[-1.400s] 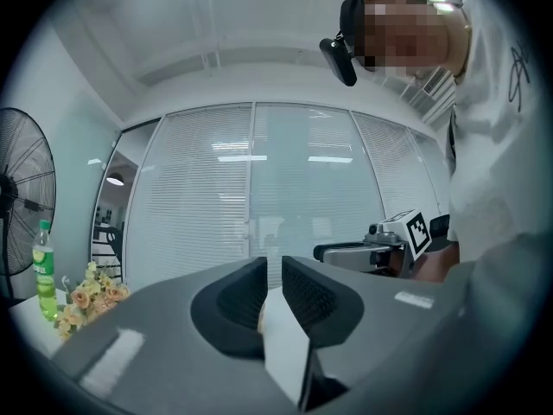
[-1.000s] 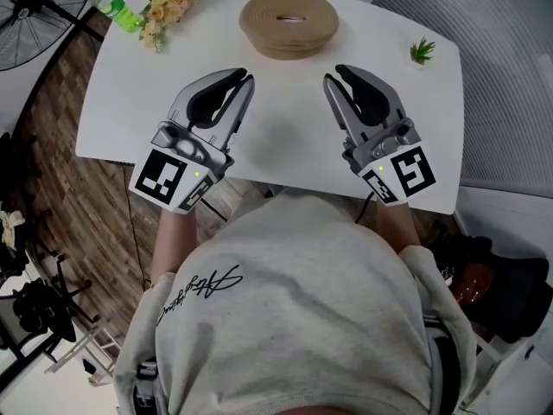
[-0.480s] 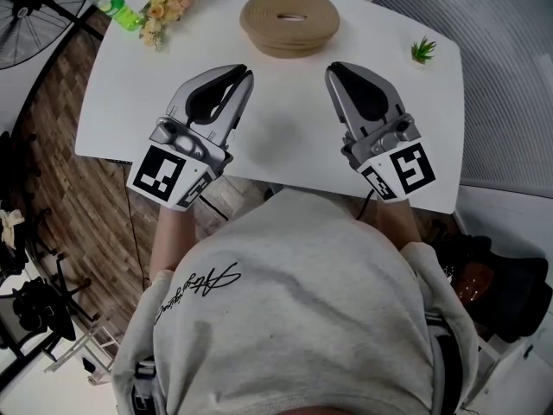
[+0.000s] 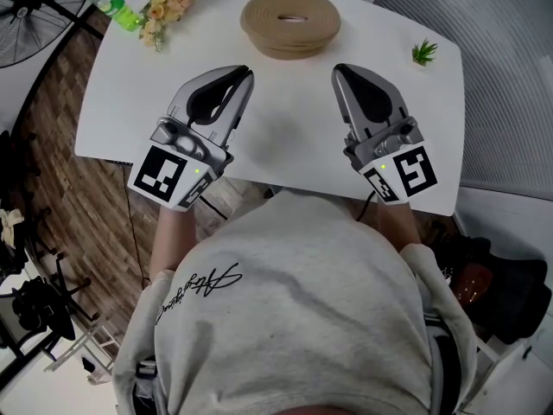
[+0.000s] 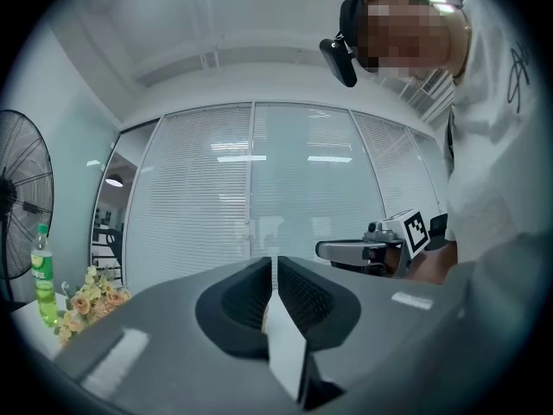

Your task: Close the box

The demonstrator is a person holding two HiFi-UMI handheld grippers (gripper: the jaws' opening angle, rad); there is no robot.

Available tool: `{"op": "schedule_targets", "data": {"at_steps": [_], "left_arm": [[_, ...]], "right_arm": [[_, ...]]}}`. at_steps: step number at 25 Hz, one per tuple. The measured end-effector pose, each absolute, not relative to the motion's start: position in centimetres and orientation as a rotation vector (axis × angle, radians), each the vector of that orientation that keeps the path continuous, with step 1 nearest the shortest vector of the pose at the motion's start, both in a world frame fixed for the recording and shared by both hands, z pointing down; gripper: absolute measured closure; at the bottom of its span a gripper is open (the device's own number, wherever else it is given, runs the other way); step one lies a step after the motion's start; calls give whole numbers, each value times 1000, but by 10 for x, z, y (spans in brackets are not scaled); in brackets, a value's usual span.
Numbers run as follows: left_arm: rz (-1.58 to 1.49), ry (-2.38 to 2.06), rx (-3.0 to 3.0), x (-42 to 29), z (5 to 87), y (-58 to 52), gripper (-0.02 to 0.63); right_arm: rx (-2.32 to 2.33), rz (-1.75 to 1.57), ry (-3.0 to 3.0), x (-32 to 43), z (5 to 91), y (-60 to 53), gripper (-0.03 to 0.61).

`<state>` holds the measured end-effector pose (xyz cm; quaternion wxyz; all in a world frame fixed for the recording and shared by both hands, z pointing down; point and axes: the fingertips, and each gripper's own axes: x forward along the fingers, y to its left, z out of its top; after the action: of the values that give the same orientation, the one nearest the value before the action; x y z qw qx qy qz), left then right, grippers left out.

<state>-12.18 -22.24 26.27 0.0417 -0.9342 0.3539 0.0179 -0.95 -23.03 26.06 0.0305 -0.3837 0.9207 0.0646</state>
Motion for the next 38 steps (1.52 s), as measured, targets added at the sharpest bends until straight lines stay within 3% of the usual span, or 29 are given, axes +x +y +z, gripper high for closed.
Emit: {"op": "schedule_targets", "data": {"at_steps": [8,38], "left_arm": [[53,1088,-2862,-121,265,-227,597],[27,1088,-2854,-112,268,-236,598]], "right_arm": [[-1242,309,2838,-7,260,-231,578],[-1209,226,2868,0,267,-234,580]]}}
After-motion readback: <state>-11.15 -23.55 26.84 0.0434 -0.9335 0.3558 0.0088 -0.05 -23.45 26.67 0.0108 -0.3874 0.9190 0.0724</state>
